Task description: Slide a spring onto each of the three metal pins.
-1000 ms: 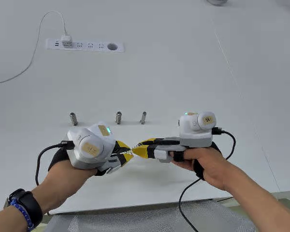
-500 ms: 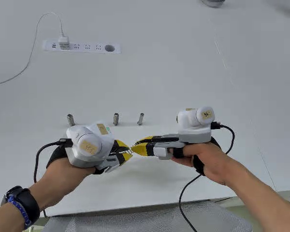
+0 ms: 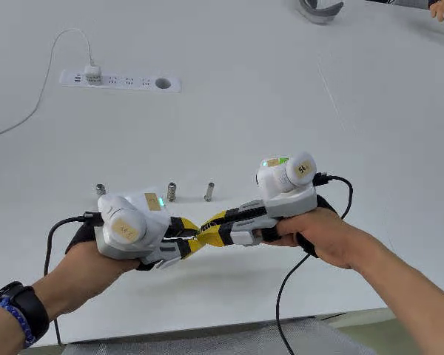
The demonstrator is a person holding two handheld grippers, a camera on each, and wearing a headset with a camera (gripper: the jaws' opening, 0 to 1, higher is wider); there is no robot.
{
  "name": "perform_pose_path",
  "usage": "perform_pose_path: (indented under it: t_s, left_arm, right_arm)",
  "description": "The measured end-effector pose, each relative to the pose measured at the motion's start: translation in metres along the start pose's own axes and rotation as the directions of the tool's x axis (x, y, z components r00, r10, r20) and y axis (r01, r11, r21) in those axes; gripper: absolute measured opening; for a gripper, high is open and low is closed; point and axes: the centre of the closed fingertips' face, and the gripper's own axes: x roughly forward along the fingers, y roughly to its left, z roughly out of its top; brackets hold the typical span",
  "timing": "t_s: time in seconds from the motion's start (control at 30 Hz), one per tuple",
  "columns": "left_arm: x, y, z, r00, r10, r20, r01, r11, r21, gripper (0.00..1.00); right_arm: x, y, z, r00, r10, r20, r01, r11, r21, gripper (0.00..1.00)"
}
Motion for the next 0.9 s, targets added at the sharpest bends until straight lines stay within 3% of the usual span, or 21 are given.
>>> perform_pose_path:
  t_s: [0.2,0.43,0.77,0.9]
  left_arm:
    - [0.001,-0.004,0.008,0.9994,-0.03,0.019,0.029,0.999,0.023,0.1]
    - [0.002,-0.009,0.013,0.9982,-0.055,0.026,0.054,0.998,0.043,0.1]
    - [0.002,-0.013,0.015,0.9962,-0.079,0.037,0.077,0.996,0.04,0.1]
    - [0.001,-0.014,0.014,0.9956,-0.086,0.036,0.085,0.996,0.041,0.1]
  right_arm:
    - [-0.007,0.005,-0.001,0.9938,0.021,-0.109,-0.035,0.991,-0.131,0.14]
    - [-0.012,0.009,-0.004,0.9821,0.034,-0.185,-0.077,0.97,-0.231,0.13]
    - [-0.014,0.011,-0.012,0.969,0.035,-0.244,-0.117,0.937,-0.33,0.13]
    - [-0.013,0.013,-0.011,0.9707,0.04,-0.237,-0.118,0.938,-0.326,0.12]
